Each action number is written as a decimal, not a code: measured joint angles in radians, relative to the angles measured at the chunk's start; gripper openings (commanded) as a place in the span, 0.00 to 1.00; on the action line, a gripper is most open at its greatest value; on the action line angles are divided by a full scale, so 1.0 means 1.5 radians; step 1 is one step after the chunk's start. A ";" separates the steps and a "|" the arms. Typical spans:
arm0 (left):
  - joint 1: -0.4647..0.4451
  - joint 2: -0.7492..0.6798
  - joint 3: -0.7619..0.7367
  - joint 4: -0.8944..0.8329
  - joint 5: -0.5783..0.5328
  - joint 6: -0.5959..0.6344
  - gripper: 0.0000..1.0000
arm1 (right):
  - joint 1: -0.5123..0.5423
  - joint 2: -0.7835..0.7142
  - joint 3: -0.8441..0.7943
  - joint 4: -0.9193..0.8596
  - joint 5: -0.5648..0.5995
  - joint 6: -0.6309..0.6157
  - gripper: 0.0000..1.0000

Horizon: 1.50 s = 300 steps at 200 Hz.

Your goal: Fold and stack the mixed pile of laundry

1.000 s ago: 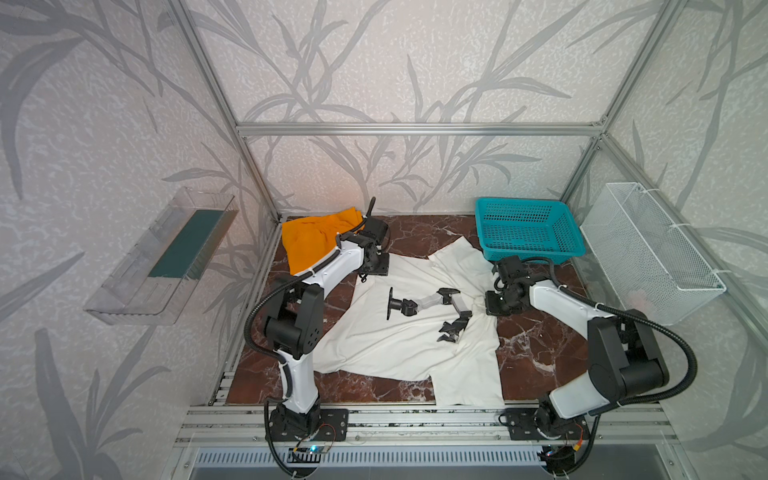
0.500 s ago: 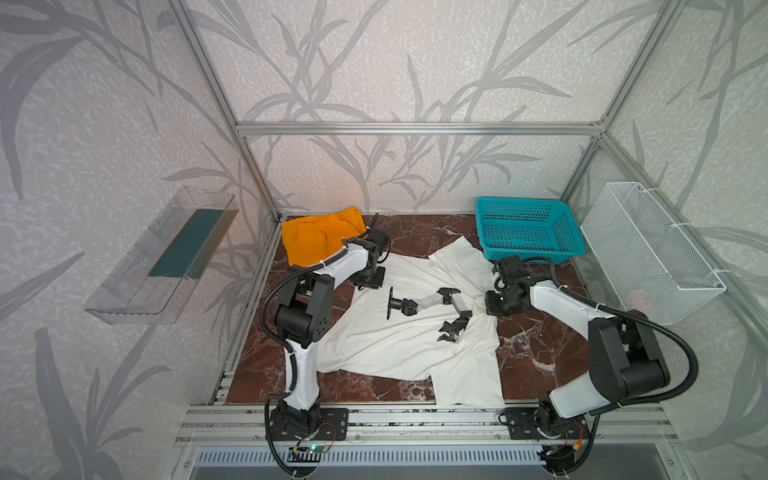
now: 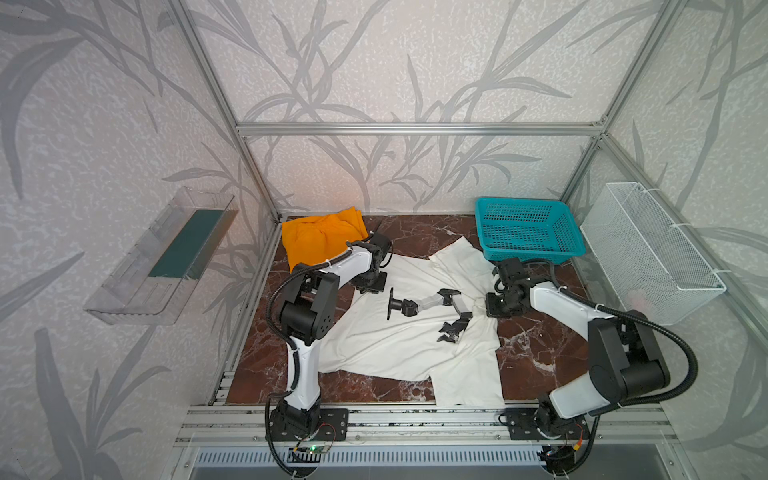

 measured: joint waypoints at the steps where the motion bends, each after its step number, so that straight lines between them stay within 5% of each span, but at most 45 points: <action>1: 0.000 0.000 0.000 0.000 0.000 -0.002 0.19 | 0.000 0.000 0.000 0.000 0.000 0.000 0.00; 33: 0.000 0.010 0.002 -0.004 -0.026 -0.016 0.00 | 0.000 -0.002 -0.002 0.001 0.000 0.000 0.00; 87: 0.021 -0.008 -0.005 -0.031 -0.115 -0.081 0.00 | 0.000 -0.002 -0.007 0.002 0.001 0.000 0.00; 137: 0.163 -0.142 -0.123 0.019 -0.055 -0.125 0.00 | -0.002 -0.002 -0.011 0.005 0.006 0.000 0.00; 195: 0.246 -0.147 -0.174 0.046 0.003 -0.176 0.55 | -0.004 -0.002 -0.011 0.010 0.008 0.000 0.00; 240: 0.228 -0.148 -0.152 0.060 0.033 -0.137 0.59 | -0.004 -0.002 -0.011 0.007 0.018 -0.001 0.00; 300: 0.079 -0.054 0.065 0.064 -0.006 -0.012 0.59 | -0.004 -0.002 -0.011 0.001 0.018 0.000 0.00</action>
